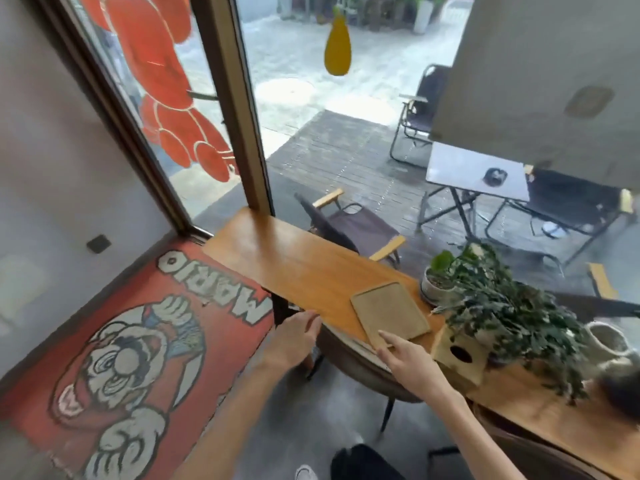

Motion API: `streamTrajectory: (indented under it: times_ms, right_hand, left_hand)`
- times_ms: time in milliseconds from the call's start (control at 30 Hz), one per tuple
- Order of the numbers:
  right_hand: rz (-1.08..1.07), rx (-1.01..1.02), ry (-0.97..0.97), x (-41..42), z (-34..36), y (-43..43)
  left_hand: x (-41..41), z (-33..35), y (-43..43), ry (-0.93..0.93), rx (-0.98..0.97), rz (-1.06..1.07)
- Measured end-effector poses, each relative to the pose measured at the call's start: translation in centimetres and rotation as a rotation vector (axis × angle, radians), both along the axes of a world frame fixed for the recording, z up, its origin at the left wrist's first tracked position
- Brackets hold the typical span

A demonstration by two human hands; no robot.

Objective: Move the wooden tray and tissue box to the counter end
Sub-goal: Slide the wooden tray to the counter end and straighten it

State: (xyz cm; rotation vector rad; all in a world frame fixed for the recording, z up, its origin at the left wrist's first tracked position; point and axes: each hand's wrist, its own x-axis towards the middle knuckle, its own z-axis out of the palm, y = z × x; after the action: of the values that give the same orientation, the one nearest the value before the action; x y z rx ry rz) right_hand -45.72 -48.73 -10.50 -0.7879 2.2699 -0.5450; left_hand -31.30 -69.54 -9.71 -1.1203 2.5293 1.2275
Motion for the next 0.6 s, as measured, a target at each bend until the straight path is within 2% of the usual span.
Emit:
streamTrajectory:
  times_ms: [267,400,600]
  right_hand:
    - [-0.292,0.051,-0.078,-9.8,-6.2,-2.6]
    - [-0.386,0.088,-0.094,-15.8,-11.5,-5.4]
    - [-0.463,0.264,-0.165,-21.4,-18.1,-9.7]
  left_hand:
    - [-12.5,-6.3,-3.5,-0.113,0.185,-0.025]
    - [-18.7,-10.6,-5.2,-0.258,0.243,-0.053]
    - [-23.8,-16.9,-7.0,-0.487,0.422,0.054]
